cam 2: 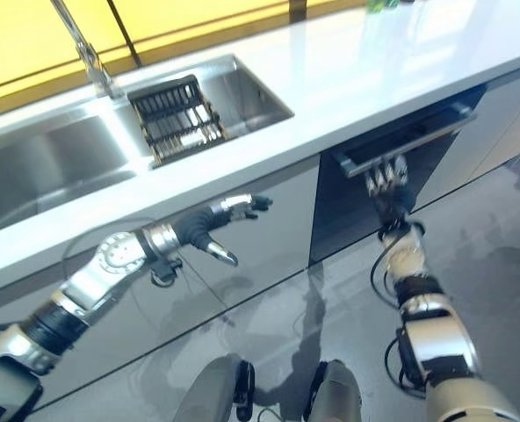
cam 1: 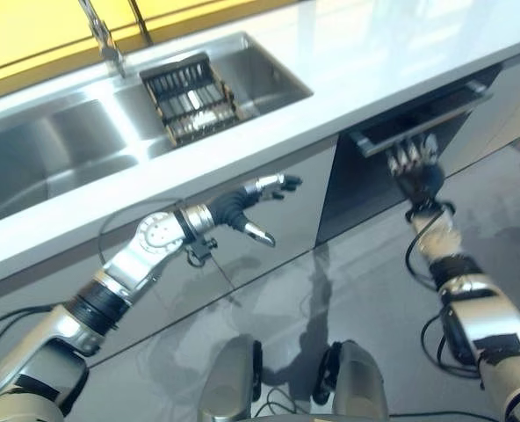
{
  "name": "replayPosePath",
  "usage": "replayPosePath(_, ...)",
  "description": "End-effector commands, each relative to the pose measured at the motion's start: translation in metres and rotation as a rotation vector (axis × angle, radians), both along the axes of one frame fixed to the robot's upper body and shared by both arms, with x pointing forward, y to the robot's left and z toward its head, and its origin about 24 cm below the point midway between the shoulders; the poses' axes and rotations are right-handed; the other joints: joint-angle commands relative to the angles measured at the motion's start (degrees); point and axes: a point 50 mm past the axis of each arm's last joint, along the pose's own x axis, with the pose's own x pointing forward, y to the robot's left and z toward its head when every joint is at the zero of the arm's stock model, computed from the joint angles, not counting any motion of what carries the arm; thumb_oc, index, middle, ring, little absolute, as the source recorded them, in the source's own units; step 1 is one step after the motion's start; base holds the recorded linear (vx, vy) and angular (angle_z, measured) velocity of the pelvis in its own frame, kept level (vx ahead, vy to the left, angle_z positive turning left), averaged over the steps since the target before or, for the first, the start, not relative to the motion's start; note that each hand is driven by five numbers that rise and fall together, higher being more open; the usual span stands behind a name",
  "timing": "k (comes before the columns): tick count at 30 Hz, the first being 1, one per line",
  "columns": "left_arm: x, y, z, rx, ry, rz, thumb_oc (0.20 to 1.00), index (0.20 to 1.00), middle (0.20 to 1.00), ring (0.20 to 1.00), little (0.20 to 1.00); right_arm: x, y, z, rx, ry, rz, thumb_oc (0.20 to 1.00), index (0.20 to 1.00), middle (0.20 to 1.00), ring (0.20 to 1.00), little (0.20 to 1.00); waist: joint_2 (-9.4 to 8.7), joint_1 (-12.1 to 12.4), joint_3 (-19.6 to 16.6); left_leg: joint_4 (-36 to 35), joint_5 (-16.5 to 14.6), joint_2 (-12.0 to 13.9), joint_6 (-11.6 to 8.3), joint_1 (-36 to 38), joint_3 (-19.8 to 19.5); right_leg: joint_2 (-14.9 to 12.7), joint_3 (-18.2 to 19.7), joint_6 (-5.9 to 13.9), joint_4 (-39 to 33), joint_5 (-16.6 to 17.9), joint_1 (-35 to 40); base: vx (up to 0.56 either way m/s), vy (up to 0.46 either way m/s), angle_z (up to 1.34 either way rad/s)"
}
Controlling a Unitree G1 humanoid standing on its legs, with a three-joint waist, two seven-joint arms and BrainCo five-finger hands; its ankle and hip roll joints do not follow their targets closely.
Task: Pick up plates and place into dishwasher.
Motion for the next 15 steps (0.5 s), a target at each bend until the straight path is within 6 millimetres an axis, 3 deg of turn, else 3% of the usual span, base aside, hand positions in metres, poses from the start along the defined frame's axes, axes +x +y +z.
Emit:
replayPosePath(1,-0.01,-0.004,-0.041,-0.024,0.081,0.089,1.0,1.0,1.0,1.0,1.0,-0.008,0.009,-0.021,0.019,0.042,-0.067,1.0,1.0,1.0,1.0,1.0,-0.32,-0.4,-0.4,-10.1,5.8,1.6,1.9,5.1,1.6,2.8,5.8,1.8,-14.5,9.9,7.0,0.09,0.026,-0.12)
replayPosePath(3,-0.021,0.0,-0.087,-0.003,0.209,0.176,1.0,1.0,1.0,1.0,1.0,-0.028,0.024,-0.062,0.022,0.166,-0.038,1.0,1.0,1.0,1.0,1.0,-1.06,-1.0,-2.9,-15.4,7.9,1.9,1.22,8.0,1.6,3.7,6.4,2.45,-20.4,11.4,9.9,0.12,0.031,-0.14)
replayPosePath(7,-0.053,0.016,-0.155,0.08,0.402,0.329,1.0,1.0,1.0,1.0,1.0,-0.073,0.047,-0.123,-0.017,0.409,0.066,1.0,1.0,1.0,1.0,1.0,-1.71,-2.3,-7.5,-25.6,12.0,2.2,0.07,13.5,2.8,5.4,7.4,3.83,-30.9,15.0,14.7,0.13,0.049,-0.19)
replayPosePath(11,-0.083,0.027,-0.204,0.161,0.588,0.447,1.0,1.0,1.0,1.0,1.0,-0.124,0.078,-0.171,-0.11,0.63,0.268,1.0,1.0,1.0,1.0,1.0,-2.05,-3.9,-10.7,-33.6,15.2,2.6,-0.83,16.9,4.1,6.2,8.1,4.8,-37.7,17.8,17.1,0.05,0.054,-0.18)
replayPosePath(13,-0.092,0.031,-0.216,0.178,0.646,0.484,1.0,1.0,1.0,1.0,1.0,-0.14,0.086,-0.183,-0.136,0.704,0.348,1.0,1.0,1.0,1.0,1.0,-2.13,-4.4,-11.5,-35.5,15.9,2.8,-0.99,17.8,4.7,6.4,8.2,5.03,-39.1,18.3,17.6,0.03,0.051,-0.23)
replayPosePath(15,-0.106,0.037,-0.233,0.176,0.753,0.568,1.0,1.0,1.0,1.0,1.0,-0.17,0.098,-0.204,-0.172,0.831,0.472,1.0,1.0,1.0,1.0,1.0,-2.31,-5.3,-12.8,-37.8,16.5,3.1,-1.27,18.7,5.6,6.5,7.8,5.38,-41.1,19.0,18.2,0.03,0.053,-0.12)
